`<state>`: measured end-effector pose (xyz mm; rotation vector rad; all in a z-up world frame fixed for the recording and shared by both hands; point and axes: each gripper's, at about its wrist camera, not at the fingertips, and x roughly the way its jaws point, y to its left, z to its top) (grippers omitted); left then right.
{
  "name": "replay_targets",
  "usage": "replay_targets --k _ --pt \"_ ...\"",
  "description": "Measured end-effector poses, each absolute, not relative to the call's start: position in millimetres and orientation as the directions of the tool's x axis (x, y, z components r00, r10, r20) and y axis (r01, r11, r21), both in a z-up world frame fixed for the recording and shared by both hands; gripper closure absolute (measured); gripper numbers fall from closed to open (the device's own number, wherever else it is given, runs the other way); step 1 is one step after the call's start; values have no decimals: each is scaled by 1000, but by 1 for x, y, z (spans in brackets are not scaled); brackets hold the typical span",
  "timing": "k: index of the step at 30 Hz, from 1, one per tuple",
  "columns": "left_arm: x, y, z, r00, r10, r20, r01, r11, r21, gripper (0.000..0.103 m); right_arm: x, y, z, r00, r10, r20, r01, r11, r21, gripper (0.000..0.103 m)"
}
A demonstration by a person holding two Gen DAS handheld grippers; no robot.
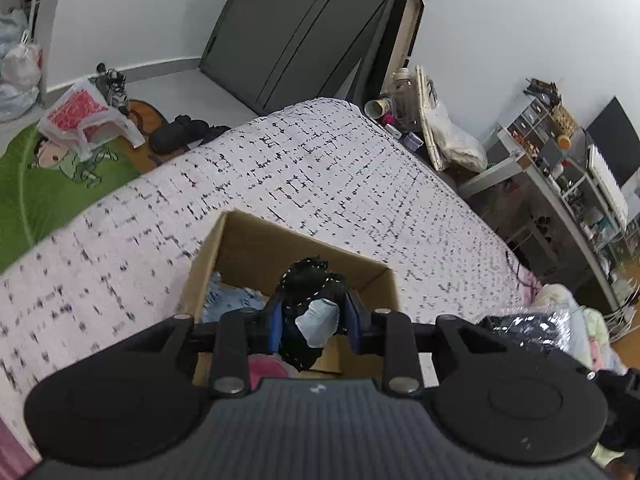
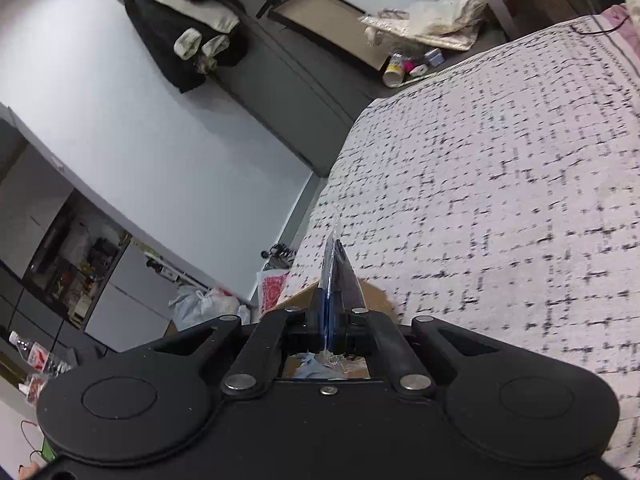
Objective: Organize soft objects
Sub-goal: 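Carry the black item and bag over the box with both grippers, then lower the black item and bag into the box and open both grippers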
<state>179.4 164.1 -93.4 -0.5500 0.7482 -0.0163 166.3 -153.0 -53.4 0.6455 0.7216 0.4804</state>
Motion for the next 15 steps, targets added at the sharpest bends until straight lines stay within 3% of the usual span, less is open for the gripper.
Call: replay_targets --k 11,15 --pt "187 178 -103 733 -202 -649 -190 856 -481 72 174 -114 -60 619 629 -469 -201 705 680 101" --pt "188 181 -105 729 -218 -649 -204 836 -510 53 172 -100 -61 599 642 -479 -220 707 672 94"
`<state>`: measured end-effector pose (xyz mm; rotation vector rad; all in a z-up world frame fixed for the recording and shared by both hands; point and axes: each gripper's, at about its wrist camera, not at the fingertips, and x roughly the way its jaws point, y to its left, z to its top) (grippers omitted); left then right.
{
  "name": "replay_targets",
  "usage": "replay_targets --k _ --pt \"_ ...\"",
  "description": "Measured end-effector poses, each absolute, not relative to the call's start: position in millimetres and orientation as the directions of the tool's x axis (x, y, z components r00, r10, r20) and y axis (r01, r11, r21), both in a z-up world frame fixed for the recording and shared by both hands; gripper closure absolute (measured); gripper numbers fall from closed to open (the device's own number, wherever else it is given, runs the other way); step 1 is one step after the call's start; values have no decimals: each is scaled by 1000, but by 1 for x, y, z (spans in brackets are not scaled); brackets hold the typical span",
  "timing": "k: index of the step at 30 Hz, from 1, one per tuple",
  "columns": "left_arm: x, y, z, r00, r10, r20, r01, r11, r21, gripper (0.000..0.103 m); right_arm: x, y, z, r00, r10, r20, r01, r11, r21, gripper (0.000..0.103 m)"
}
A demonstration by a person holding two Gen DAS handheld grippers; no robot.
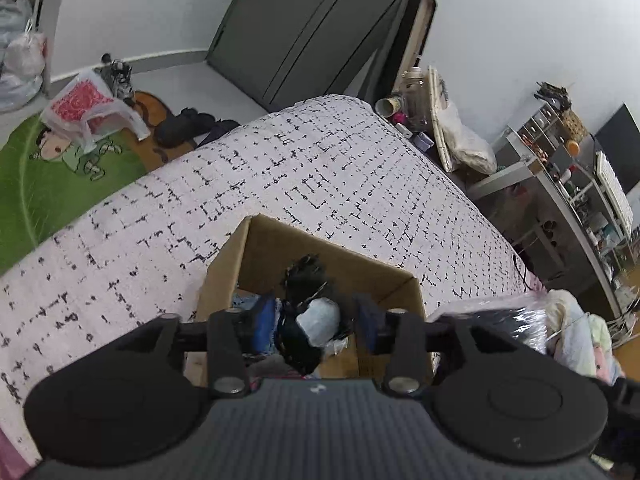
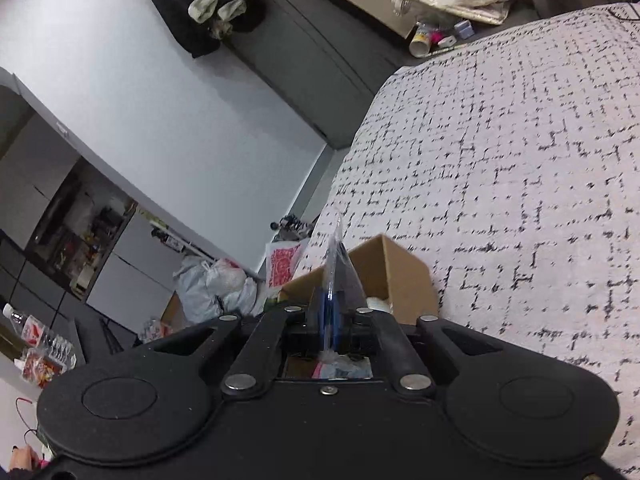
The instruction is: Organize soft objects
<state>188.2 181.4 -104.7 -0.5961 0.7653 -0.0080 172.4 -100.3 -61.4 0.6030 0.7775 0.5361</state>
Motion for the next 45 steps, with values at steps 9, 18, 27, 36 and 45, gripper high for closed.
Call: replay_targets --k 9,18,27,36,45 --pt "183 173 -100 740 -188 -646 -189 863 -468 31 156 -129 -54 657 581 -480 -152 726 671 42" --pt "166 161 -88 699 -139 -701 -211 897 -388 21 141 -149 -57 660 547 -515 -121 754 646 33" --pt "141 132 -62 677 -118 -726 -210 915 -344 15 126 -163 -39 650 543 -532 -152 779 608 20" --pt "119 94 -33 670 -90 -737 -180 943 -279 10 104 -198 -23 687 514 -513 -149 791 594 7" --pt "99 56 -3 687 -56 -725 -153 963 -220 5 86 -225 -8 701 471 -535 -117 817 565 0"
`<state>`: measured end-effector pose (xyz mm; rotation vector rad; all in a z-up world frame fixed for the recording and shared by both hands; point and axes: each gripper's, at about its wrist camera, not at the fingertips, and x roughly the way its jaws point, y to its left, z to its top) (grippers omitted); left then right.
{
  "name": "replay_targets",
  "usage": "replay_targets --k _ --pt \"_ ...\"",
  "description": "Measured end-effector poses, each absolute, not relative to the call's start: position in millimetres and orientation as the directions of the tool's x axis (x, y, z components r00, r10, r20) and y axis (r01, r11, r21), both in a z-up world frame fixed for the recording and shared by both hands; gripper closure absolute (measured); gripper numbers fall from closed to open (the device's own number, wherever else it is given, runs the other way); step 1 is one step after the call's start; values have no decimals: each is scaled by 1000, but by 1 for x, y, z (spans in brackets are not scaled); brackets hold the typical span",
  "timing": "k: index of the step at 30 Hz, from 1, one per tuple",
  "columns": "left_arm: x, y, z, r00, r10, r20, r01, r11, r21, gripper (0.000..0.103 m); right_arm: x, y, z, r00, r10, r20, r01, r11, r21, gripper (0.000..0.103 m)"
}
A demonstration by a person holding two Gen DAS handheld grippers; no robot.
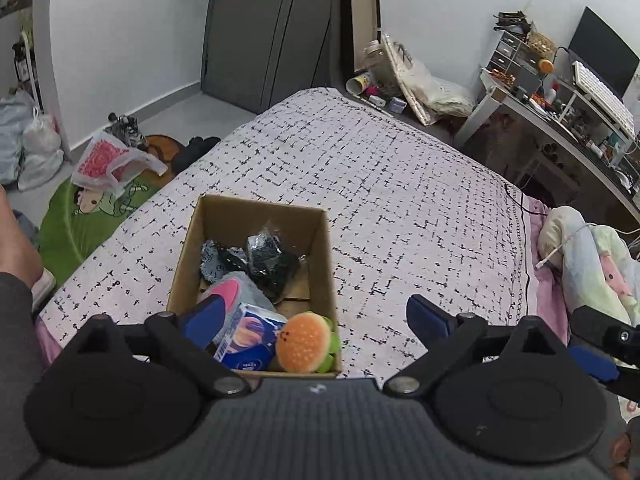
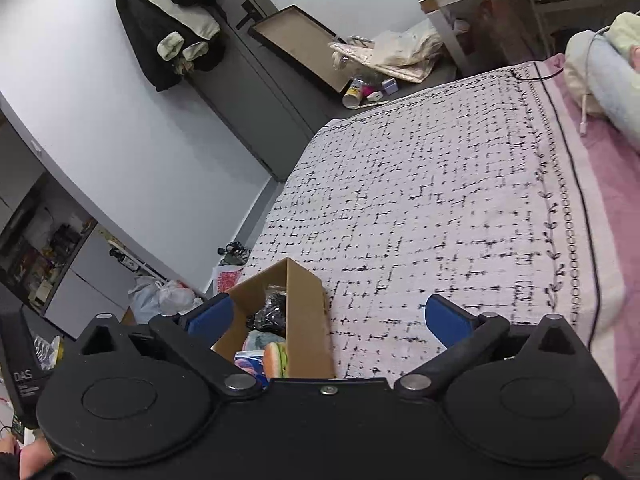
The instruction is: Organize soft objects
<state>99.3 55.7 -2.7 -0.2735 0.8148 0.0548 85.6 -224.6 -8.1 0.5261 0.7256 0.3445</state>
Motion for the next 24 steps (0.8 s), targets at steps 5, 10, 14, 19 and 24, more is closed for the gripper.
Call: replay_targets --k 5,10,14,19,24 --pt "87 45 8 696 -38 -717 -157 966 -204 1 76 -234 -1 710 437 -552 -102 840 534 0" --pt "74 36 18 700 -29 -713 -152 970 -188 1 67 -241 6 693 462 -554 -125 833 538 0" --pt "64 31 26 708 -22 -706 -155 970 -185 1 58 -242 17 697 464 -546 -152 840 520 0" --pt "50 23 36 725 -10 -689 -148 974 -170 1 49 -246 27 717 425 -553 -134 862 488 0" --pt "37 19 43 739 -6 -674 -151 973 -174 1 40 -246 31 725 390 -568 -131 887 442 0"
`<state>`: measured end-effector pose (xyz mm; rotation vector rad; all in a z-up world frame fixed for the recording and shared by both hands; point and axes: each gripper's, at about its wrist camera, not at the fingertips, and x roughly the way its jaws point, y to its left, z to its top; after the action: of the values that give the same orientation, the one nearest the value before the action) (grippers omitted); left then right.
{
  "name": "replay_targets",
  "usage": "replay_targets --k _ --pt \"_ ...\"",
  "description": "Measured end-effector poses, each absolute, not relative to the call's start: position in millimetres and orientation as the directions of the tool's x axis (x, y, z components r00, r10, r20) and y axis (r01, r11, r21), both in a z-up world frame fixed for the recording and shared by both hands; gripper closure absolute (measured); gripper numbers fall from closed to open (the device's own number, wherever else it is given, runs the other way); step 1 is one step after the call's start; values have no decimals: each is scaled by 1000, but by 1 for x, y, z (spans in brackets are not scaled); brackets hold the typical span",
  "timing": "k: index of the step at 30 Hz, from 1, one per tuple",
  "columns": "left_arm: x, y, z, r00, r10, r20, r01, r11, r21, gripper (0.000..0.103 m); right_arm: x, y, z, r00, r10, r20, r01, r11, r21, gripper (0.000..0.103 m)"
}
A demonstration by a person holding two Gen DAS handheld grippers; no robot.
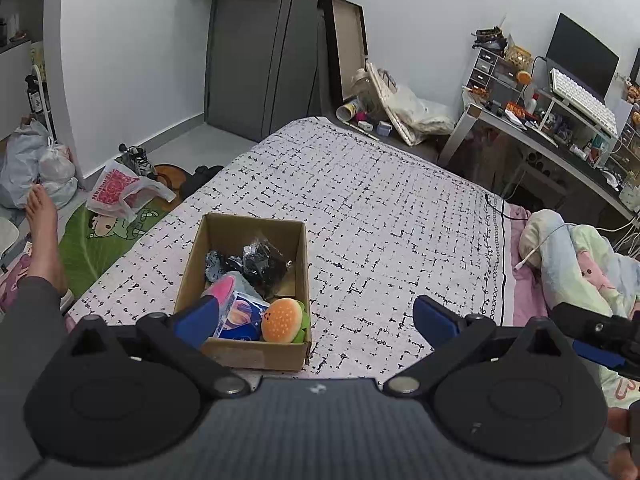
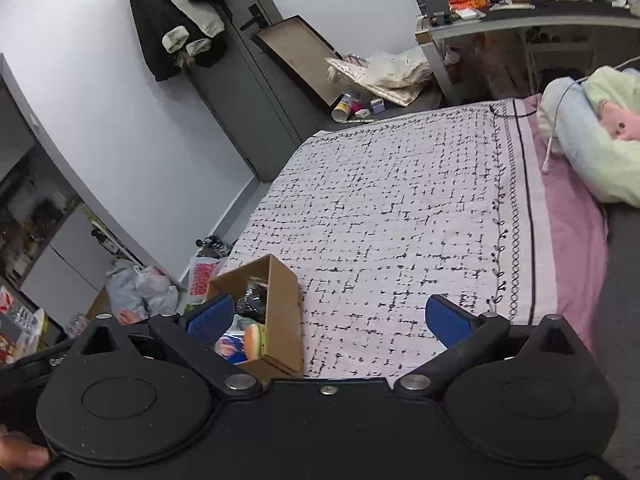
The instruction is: Organize soft objects
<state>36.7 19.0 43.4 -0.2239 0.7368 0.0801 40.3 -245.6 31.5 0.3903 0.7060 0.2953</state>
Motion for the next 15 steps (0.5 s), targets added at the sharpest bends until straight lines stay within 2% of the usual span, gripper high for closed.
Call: replay_targets --k 15 --pt "6 19 40 736 10 -677 -115 987 -110 1 19 -221 32 739 318 -594 -175 942 287 0"
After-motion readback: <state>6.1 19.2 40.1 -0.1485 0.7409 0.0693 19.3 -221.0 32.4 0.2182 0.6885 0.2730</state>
